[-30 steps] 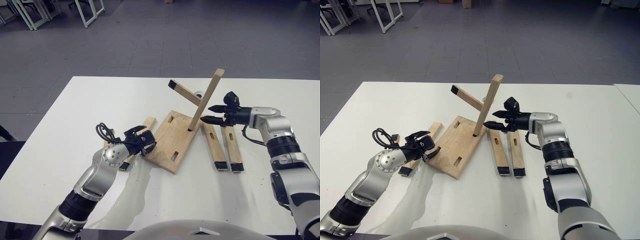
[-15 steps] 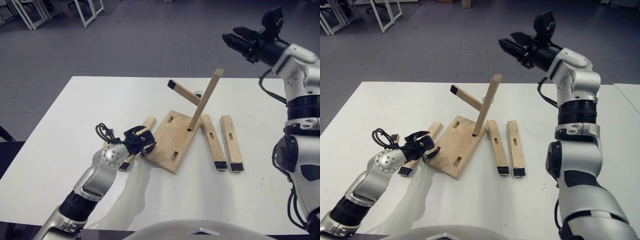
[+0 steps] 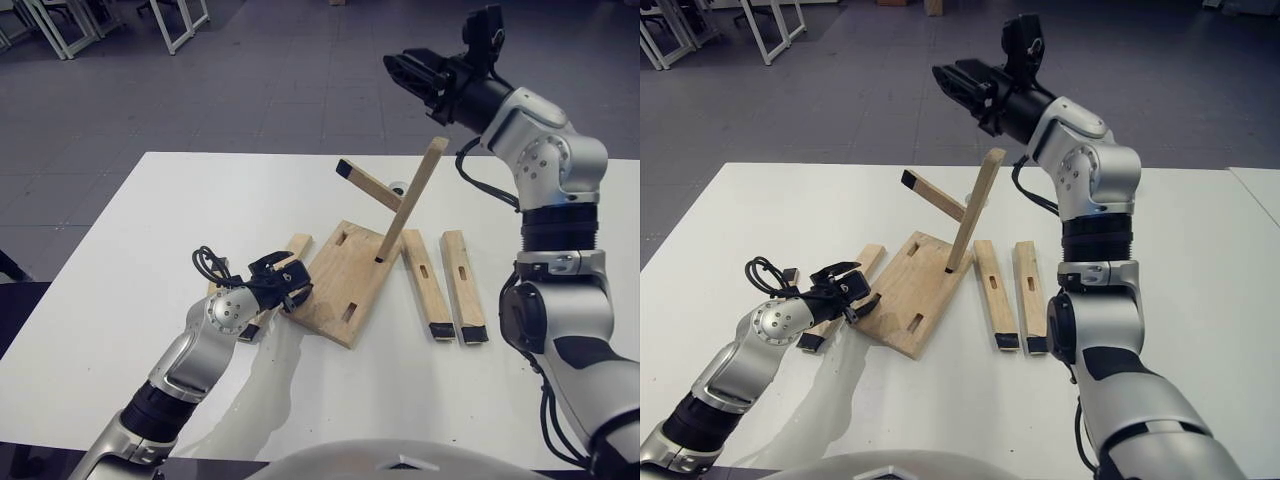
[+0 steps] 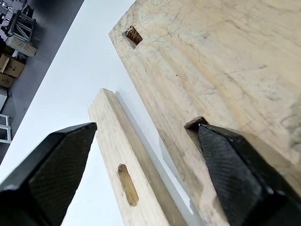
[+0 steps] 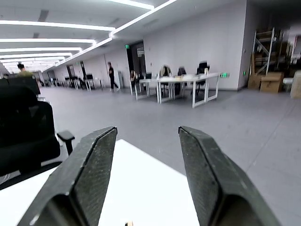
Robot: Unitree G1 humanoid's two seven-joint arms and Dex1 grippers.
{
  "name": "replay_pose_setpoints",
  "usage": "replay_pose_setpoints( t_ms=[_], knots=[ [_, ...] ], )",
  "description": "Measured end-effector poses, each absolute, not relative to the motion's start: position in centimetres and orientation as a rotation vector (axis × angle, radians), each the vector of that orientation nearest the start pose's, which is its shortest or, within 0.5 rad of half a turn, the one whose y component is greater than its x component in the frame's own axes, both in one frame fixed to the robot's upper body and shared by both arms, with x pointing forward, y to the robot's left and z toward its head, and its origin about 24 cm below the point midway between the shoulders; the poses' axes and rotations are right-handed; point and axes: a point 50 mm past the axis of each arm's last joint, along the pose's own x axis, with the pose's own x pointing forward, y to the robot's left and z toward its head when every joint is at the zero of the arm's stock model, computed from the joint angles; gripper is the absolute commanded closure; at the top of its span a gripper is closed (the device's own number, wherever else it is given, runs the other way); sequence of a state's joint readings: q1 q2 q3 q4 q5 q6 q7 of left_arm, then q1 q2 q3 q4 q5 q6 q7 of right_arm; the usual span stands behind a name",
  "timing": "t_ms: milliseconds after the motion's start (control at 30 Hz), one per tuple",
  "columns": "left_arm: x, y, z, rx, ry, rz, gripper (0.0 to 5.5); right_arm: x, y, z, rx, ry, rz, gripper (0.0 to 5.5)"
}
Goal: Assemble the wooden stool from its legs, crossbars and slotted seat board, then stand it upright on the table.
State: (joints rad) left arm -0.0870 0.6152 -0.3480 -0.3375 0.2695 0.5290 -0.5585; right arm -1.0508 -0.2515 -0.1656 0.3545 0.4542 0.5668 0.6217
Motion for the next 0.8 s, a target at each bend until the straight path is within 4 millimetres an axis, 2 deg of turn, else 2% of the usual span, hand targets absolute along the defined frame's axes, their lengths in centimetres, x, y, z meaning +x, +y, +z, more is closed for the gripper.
replay_pose_setpoints(
  t_ms=[33, 67, 100, 167, 233, 267, 300, 333, 367, 400, 433, 500, 600, 700, 800],
  knots=[
    [24.0, 16.2, 6.6, 0.842, 0.374, -0.687, 1.51, 37.0, -12.0, 28.8, 0.218, -0.286, 0.837, 3.10],
    [24.0, 16.2, 6.7, 0.842, 0.372, -0.687, 1.51, 36.5, -12.2, 31.5, 0.224, -0.403, 0.834, 3.10],
    [24.0, 16.2, 6.7, 0.842, 0.371, -0.687, 1.51, 35.5, -12.4, 35.2, 0.230, -0.558, 0.842, 3.10],
    [24.0, 16.2, 6.6, 0.843, 0.373, -0.685, 1.51, 33.7, -13.1, 40.0, 0.225, -0.761, 0.844, 3.10],
    [24.0, 16.2, 6.5, 0.844, 0.379, -0.683, 1.51, 33.7, -14.1, 41.2, 0.221, -0.809, 0.802, 3.10],
    [23.9, 16.2, 6.5, 0.844, 0.383, -0.682, 1.51, 34.4, -14.3, 40.5, 0.215, -0.773, 0.784, 3.10],
    [23.9, 16.3, 6.5, 0.844, 0.384, -0.681, 1.51, 35.4, -14.0, 38.8, 0.190, -0.697, 0.782, 3.10],
    [23.9, 16.3, 6.5, 0.844, 0.384, -0.681, 1.51, 36.6, -13.3, 36.3, 0.166, -0.588, 0.799, 3.10],
    [23.9, 16.2, 6.5, 0.844, 0.384, -0.681, 1.51, 37.9, -12.2, 32.3, 0.131, -0.433, 0.821, 3.10],
    [23.9, 16.2, 6.6, 0.844, 0.377, -0.682, 1.51, 38.9, -11.1, 26.5, 0.100, -0.229, 0.849, 3.10],
    [23.8, 16.1, 6.8, 0.844, 0.366, -0.684, 1.51, 38.9, -10.4, 21.2, 0.070, -0.070, 0.867, 3.10],
    [23.8, 16.2, 6.7, 0.843, 0.376, -0.679, 1.51, 38.5, -10.3, 20.2, -0.025, -0.050, 0.909, 3.10],
    [23.7, 16.1, 6.6, 0.840, 0.376, -0.683, 1.51, 38.4, -10.6, 19.4, -0.039, -0.026, 0.908, 3.10],
    [23.8, 16.1, 6.5, 0.837, 0.382, -0.681, 1.51, 38.5, -10.7, 19.5, 0.061, 0.005, 0.892, 3.10],
    [23.8, 16.1, 6.4, 0.836, 0.384, -0.679, 1.51, 38.0, -10.2, 20.9, 0.193, -0.012, 0.906, 3.10]
  ],
)
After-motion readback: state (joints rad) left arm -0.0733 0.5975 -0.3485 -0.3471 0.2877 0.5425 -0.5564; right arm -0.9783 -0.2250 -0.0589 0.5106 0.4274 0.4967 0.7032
